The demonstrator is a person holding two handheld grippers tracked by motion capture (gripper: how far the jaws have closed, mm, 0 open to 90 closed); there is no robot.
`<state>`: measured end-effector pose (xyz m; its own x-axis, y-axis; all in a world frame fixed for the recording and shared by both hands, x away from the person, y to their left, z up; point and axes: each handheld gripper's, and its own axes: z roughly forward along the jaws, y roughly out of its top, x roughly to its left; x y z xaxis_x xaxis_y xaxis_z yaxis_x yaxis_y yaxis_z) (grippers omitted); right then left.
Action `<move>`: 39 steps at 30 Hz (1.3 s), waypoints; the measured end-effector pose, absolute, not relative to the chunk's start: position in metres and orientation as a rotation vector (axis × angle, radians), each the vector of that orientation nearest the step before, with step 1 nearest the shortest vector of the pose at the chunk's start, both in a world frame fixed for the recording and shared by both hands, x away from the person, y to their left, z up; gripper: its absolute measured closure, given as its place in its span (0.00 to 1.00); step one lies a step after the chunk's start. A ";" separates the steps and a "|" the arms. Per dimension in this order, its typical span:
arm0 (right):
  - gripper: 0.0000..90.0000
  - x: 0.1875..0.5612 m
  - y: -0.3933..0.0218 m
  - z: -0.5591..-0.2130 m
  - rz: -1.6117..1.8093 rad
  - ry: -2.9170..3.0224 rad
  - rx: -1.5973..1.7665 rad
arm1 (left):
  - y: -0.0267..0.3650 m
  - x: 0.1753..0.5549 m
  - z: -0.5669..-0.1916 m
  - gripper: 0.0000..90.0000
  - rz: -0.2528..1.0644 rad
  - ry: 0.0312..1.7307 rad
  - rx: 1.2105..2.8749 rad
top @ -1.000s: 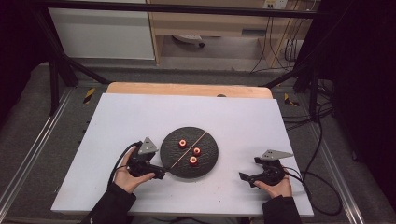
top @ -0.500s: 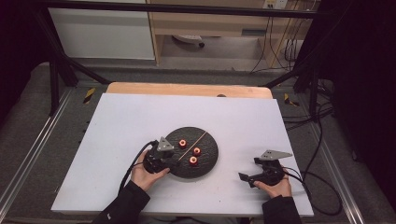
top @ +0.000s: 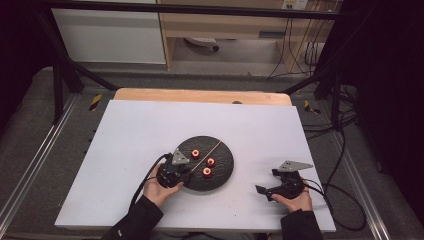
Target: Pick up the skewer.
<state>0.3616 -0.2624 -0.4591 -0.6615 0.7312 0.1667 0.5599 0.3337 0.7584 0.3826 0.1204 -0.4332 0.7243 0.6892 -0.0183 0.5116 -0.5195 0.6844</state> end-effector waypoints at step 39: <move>0.02 0.361 -0.242 -0.445 1.172 2.407 1.035 | 0.143 0.375 -0.407 0.98 0.322 0.850 2.150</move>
<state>0.3613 -0.2420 -0.4451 -0.7082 0.7030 0.0645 0.4845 0.4174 0.7688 0.3752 0.1435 -0.4073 0.7435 0.6670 -0.0479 0.4675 -0.4672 0.7505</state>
